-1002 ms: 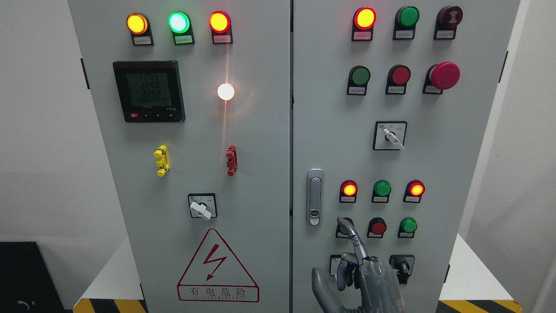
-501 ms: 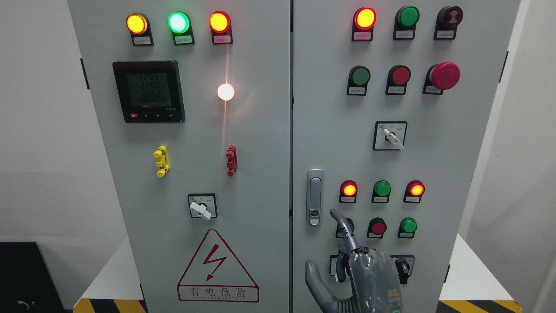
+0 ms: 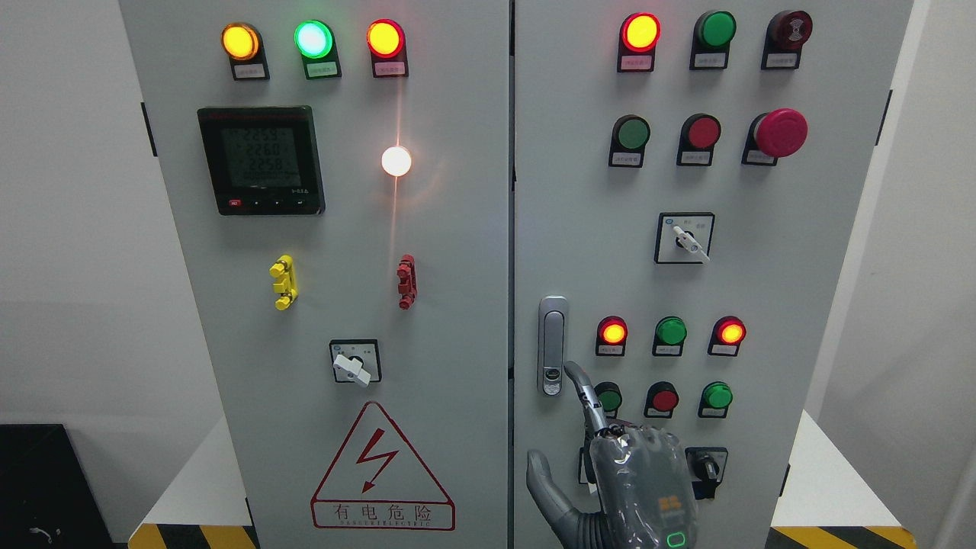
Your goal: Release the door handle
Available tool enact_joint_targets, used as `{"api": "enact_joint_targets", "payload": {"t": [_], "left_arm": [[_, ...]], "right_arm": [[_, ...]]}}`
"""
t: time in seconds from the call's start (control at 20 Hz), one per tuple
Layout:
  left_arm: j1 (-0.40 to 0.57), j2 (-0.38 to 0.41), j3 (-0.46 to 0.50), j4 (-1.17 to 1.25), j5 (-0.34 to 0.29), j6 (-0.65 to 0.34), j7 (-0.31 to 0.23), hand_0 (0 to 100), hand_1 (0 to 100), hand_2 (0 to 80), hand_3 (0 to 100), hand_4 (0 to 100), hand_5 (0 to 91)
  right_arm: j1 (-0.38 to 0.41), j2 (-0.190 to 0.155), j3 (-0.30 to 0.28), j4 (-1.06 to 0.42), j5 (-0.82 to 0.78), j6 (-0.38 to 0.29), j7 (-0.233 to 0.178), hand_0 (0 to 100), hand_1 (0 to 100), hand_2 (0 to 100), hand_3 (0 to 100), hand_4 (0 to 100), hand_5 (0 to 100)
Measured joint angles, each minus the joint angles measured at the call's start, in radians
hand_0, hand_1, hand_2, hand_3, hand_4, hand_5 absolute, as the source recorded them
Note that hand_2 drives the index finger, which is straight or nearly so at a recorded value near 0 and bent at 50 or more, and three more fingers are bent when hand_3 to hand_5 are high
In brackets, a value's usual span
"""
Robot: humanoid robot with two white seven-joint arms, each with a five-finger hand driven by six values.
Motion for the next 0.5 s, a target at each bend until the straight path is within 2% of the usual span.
{"api": "enact_joint_targets", "payload": {"t": [0.5], "left_arm": [[0.0, 0.0, 0.0, 0.0, 0.0, 0.0, 0.0, 12, 56, 0.0, 0, 0, 0.0]], "right_arm": [[-0.028, 0.009, 0.005, 0.055, 0.066, 0.037, -0.002, 50, 33, 0, 100, 100, 100]]}}
